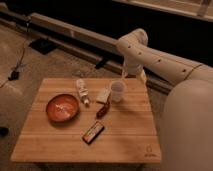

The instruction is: Place the ceramic cup in the ceramic bowl

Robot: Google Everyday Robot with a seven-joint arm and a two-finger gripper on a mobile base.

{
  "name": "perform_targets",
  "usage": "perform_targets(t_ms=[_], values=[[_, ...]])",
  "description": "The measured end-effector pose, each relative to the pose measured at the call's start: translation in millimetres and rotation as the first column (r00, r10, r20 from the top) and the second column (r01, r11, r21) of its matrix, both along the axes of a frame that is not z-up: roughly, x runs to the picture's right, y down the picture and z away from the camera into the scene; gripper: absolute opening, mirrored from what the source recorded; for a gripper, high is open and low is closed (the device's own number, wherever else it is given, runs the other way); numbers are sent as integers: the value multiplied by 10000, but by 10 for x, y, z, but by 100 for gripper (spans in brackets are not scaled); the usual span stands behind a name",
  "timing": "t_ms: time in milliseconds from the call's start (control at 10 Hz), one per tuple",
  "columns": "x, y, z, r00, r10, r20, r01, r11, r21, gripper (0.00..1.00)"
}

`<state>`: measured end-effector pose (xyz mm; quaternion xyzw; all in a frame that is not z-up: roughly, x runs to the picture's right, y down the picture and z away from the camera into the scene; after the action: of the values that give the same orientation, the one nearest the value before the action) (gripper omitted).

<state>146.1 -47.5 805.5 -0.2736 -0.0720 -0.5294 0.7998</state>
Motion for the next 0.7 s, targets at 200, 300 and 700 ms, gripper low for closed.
perform_targets(t_ms=[200,300,700], values=[[-78,34,63,9998,-205,13,205,9998,4,73],[-113,67,98,9992,-394,-60,394,9992,-37,73],[-139,271,349,9974,-703,-133,703,9975,6,73]])
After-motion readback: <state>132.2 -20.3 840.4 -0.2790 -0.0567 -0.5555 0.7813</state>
